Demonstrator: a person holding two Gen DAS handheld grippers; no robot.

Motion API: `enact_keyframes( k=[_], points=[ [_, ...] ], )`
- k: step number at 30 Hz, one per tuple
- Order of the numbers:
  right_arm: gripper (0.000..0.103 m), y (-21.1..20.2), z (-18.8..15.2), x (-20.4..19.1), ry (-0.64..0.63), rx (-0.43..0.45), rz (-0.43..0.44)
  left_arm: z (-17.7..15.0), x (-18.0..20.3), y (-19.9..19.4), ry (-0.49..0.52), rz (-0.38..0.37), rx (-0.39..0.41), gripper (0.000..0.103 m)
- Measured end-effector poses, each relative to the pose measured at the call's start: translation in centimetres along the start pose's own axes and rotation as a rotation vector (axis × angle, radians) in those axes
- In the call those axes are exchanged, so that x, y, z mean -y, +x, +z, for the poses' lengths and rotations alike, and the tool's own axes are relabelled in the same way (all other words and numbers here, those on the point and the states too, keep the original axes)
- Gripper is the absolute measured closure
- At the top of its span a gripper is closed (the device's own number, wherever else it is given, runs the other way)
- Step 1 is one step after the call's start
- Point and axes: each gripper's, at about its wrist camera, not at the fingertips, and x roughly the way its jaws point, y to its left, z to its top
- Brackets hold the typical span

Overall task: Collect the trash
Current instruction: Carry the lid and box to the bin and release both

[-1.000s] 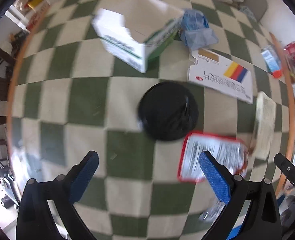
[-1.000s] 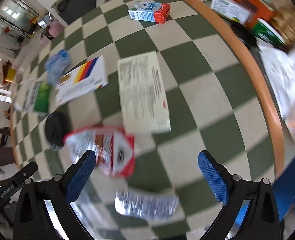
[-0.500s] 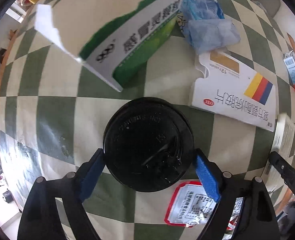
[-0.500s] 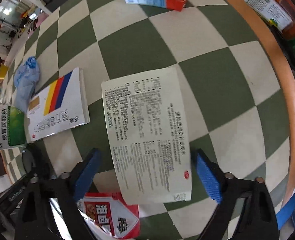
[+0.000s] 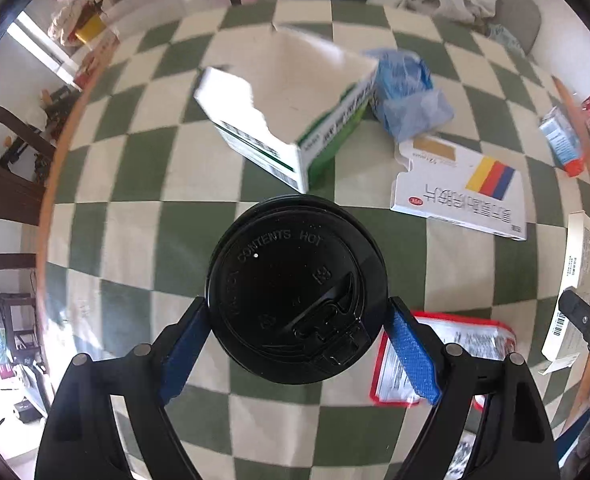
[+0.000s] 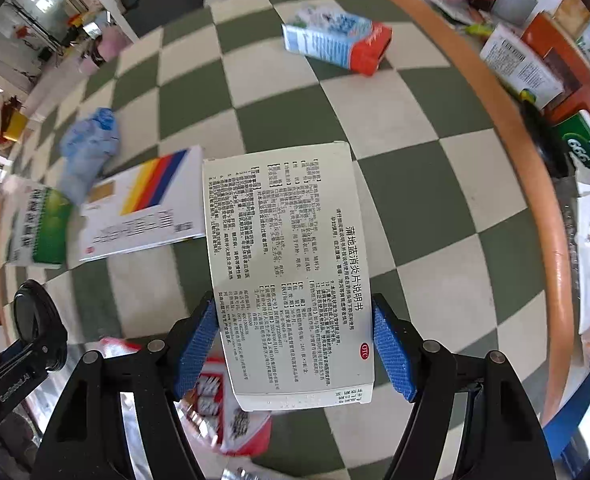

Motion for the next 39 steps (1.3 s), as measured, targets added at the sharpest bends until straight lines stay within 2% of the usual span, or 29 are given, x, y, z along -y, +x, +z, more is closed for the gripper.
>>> enact_keyframes(
  k=[4, 8, 10, 14, 16, 18, 20, 23, 27, 31, 34, 39],
  points=[
    [0.027, -3.2, -2.0, -1.1, -0.029, 0.041, 0.034, -2.5, -0.5, -3.7, 0.024, 0.001, 0.078, 0.017],
    [0.027, -7.3, -5.8, -2.0, -0.058, 0.095, 0.063, -4.5, -2.0, -5.8, 0.042, -0.027, 0.138, 0.017],
    [0.028, -9.3, -8.2, -2.7, -0.066, 0.12, 0.081, -6.7, -3.8, -7.1, 0.052, -0.044, 0.172, 0.017],
    [0.027, -13.1, -14.7, -4.3, -0.068, 0.171, 0.115, -10.1, -7.4, -8.0, 0.07, -0.092, 0.216, 0.017],
    [0.028, -14.2, -17.5, -4.9, -0.06, 0.183, 0.128, -12.7, -9.7, -8.7, 0.079, -0.119, 0.231, 0.017],
    [0.028, -15.5, -21.8, -5.9, -0.054, 0.2, 0.137, -15.3, -11.8, -9.1, 0.086, -0.144, 0.234, 0.017],
    [0.028, -16.1, -24.9, -6.4, -0.047, 0.207, 0.144, -18.0, -13.9, -9.2, 0.094, -0.169, 0.228, 0.017],
    [0.028, -17.1, -31.9, -7.6, -0.029, 0.21, 0.147, -22.3, -17.1, -8.5, 0.094, -0.192, 0.185, 0.017],
    [0.028, -16.4, -39.8, -8.6, -0.02, 0.148, 0.166, -27.7, -20.8, -5.8, 0.09, -0.201, 0.089, 0.017],
    [0.028, -13.5, -46.3, -9.0, -0.014, 0.054, 0.166, -31.1, -22.4, -2.2, 0.104, -0.202, -0.013, 0.017],
    [0.028, -9.2, -50.8, -8.9, -0.003, -0.043, 0.161, -33.2, -23.1, 1.5, 0.097, -0.206, -0.073, 0.017],
    [0.028, -0.7, -54.7, -8.8, 0.007, -0.152, 0.152, -35.5, -23.2, 9.4, 0.066, -0.214, -0.161, 0.016]
  ],
)
